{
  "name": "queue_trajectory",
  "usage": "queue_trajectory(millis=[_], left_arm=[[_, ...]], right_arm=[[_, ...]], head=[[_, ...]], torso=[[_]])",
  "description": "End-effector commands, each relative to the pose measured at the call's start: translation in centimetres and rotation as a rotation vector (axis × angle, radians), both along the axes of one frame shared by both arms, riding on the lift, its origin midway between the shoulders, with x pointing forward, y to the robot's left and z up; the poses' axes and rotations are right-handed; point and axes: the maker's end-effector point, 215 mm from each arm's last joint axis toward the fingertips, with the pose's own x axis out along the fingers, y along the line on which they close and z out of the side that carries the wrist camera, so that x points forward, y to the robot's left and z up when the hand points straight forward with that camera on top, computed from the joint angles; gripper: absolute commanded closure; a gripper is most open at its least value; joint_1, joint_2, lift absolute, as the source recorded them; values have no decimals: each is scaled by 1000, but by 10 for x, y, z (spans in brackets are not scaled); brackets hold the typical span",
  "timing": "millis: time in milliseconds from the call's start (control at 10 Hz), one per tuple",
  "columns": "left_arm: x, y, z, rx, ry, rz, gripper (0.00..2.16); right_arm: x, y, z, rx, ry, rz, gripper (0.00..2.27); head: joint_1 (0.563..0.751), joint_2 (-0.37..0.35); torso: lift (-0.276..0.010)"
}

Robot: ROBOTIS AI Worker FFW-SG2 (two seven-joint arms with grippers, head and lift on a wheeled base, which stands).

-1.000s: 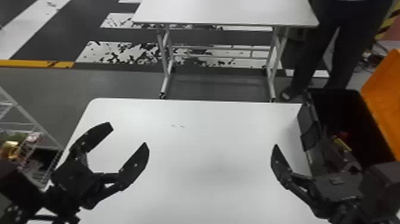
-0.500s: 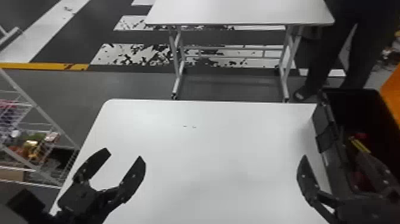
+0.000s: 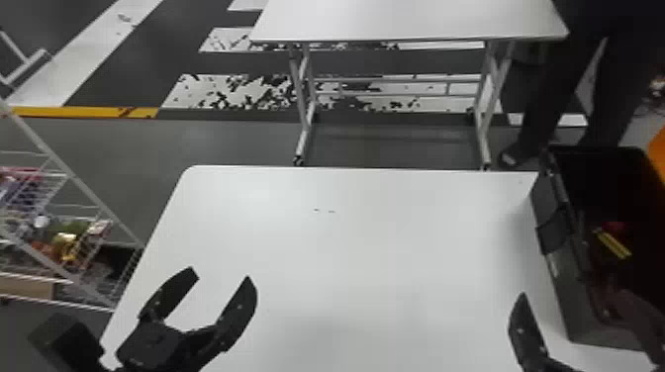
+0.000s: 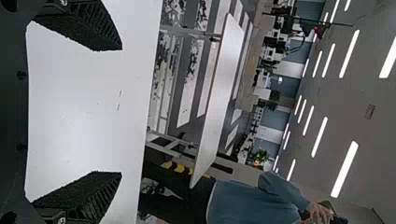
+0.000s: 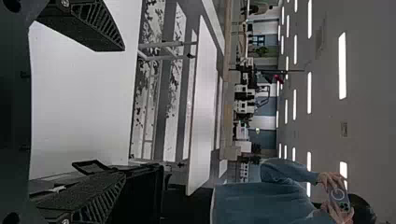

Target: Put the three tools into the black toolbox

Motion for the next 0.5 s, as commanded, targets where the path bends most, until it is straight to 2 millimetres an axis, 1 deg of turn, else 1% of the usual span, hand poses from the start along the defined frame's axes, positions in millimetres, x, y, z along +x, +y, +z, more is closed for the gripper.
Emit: queue_trajectory(millis=[0,100,400], left_arm=[[-12,2,-7,-6,22,6,46],[-19,3,-13,-15,43,11,46],[-36,4,-21,-34,81,24,46]], right_arm=[[-14,2,-6,-3,18,9,33],[-21,3,-6,-1,21,12,29],[-45,-1,-13,-9,52,3,29]], head=[[695,133],[695,142],[695,159]], torso=[[-51],[-51],[-51]])
